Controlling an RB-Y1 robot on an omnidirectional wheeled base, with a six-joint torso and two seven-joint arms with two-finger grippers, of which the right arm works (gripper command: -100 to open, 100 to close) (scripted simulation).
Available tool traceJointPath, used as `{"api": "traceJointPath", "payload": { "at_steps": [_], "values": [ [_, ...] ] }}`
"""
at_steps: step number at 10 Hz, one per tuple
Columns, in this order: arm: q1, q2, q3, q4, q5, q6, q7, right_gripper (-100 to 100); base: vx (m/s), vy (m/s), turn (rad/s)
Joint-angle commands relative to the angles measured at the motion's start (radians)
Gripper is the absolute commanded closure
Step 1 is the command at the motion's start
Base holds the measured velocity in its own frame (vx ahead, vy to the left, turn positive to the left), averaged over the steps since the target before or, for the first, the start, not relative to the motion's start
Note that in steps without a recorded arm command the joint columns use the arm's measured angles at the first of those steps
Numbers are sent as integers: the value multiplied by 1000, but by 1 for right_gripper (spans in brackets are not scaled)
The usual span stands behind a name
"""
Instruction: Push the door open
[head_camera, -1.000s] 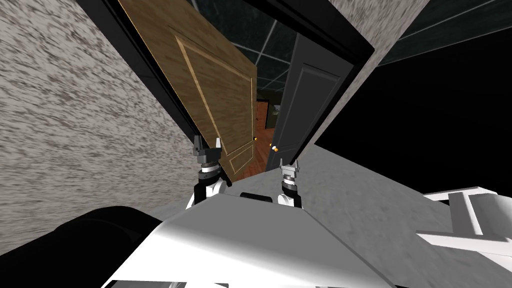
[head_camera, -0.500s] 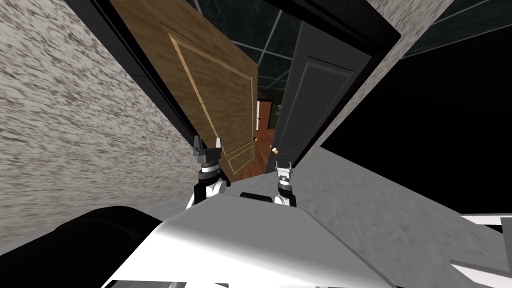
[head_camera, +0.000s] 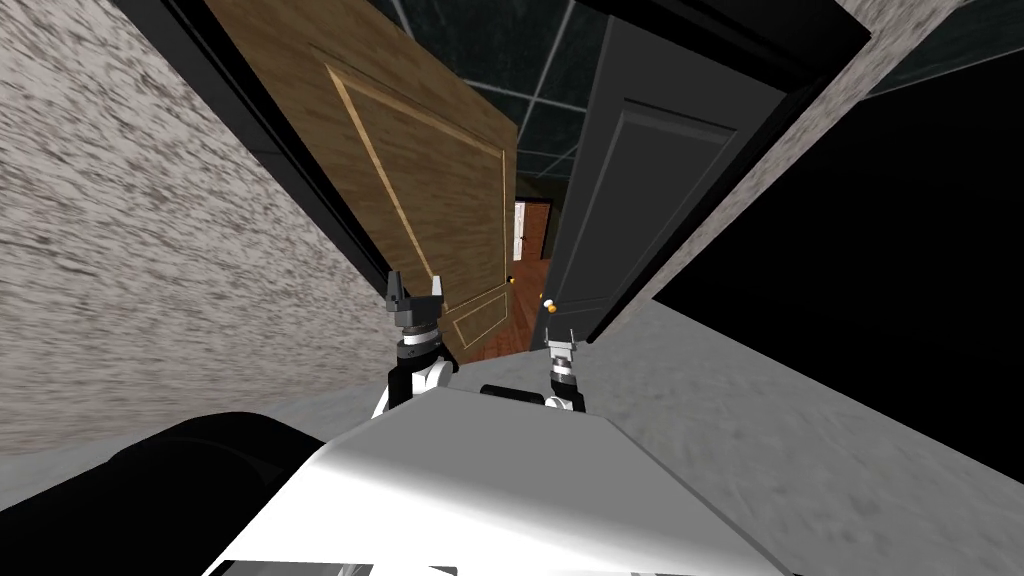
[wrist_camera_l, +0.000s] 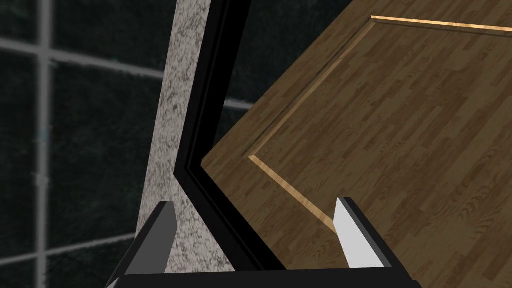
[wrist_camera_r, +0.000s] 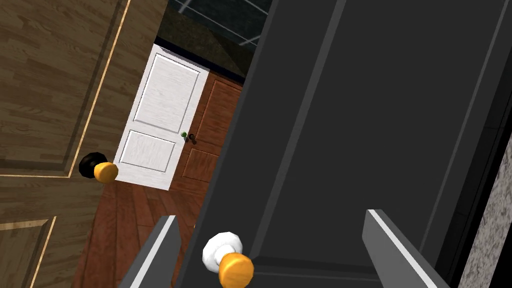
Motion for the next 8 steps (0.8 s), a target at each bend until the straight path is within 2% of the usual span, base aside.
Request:
{"api": "traceJointPath", "payload": {
  "at_steps": [1,2,5,6,8],
  "values": [
    [-8,-3,20,28,-20,-2,-24,-100,65,-96,89],
    [-18,-9,45,67,-43,-11,-54,-100,98,-137,144],
    [-32,-17,80,123,-75,-23,-97,-100,85,-121,114],
    [-32,-17,80,123,-75,-23,-97,-100,31,-65,25],
    [-41,-22,104,160,-97,-30,-125,-100,22,-65,75]
  ]
}}
